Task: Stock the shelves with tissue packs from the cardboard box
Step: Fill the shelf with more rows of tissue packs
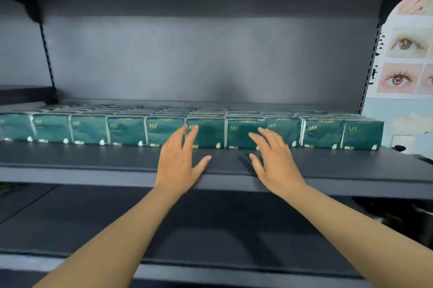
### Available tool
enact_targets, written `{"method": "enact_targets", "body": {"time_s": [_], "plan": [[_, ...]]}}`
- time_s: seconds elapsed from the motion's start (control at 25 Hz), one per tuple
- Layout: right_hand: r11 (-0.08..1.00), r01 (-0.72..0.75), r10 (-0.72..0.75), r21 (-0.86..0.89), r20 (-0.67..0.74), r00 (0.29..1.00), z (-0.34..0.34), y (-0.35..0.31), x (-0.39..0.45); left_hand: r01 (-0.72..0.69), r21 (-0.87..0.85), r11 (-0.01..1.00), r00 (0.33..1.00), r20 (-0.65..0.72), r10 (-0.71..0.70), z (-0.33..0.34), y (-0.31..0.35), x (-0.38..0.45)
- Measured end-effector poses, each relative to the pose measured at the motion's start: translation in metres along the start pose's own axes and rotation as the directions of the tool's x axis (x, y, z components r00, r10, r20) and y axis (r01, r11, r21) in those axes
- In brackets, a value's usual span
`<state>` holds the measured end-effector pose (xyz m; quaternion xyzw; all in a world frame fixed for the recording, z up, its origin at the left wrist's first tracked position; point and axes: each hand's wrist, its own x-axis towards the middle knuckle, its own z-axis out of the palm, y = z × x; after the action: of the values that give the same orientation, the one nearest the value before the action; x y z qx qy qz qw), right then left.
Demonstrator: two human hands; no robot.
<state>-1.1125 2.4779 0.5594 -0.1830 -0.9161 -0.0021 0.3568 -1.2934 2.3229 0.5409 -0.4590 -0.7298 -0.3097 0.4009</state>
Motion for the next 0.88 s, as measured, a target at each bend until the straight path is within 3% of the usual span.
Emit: {"method": "enact_targets", "body": {"time_s": [0.12,0.28,0.4,0.48,0.56,0.64,0.68,0.8,0.88], "plan": [[0.998,0.066,-0.067,-0.009,-0.021,0.998,0.013,-0.050,-0.058,-0.038,0.010,0.999,0.999,0.034,0.038,-0.026,-0.016,-0.076],[0.994,-0.090,0.088,0.063,0.027,0.996,0.053,-0.108,-0.130,-0.021,0.032,0.999,0.982,0.187,0.015,-0.052,-0.058,-0.178],[0.982,-0.165,0.151,0.095,0.140,0.979,0.101,-0.142,-0.195,0.019,0.040,0.999,0.936,0.351,-0.031,-0.060,-0.087,-0.278],[0.969,-0.231,0.197,0.087,0.288,0.937,0.143,-0.158,-0.253,0.076,0.070,0.995,0.826,0.554,-0.102,-0.061,-0.098,-0.365],[0.959,-0.282,0.238,0.042,0.425,0.873,0.186,-0.169,-0.317,0.145,0.110,0.983,0.642,0.746,-0.178,-0.058,-0.103,-0.453],[0.944,-0.325,0.233,0.046,0.604,0.762,0.226,-0.176,-0.381,0.158,0.126,0.979,0.458,0.870,-0.185,-0.057,-0.103,-0.523],[0.935,-0.352,0.224,0.053,0.683,0.695,0.243,-0.179,-0.410,0.144,0.122,0.982,0.400,0.900,-0.171,-0.054,-0.102,-0.548],[0.894,-0.437,0.194,0.094,0.800,0.568,0.279,-0.182,-0.471,0.110,0.135,0.985,0.314,0.935,-0.163,-0.044,-0.098,-0.577],[0.841,-0.528,0.186,0.122,0.850,0.492,0.300,-0.181,-0.487,0.097,0.167,0.981,0.364,0.912,-0.192,-0.038,-0.099,-0.585]]}}
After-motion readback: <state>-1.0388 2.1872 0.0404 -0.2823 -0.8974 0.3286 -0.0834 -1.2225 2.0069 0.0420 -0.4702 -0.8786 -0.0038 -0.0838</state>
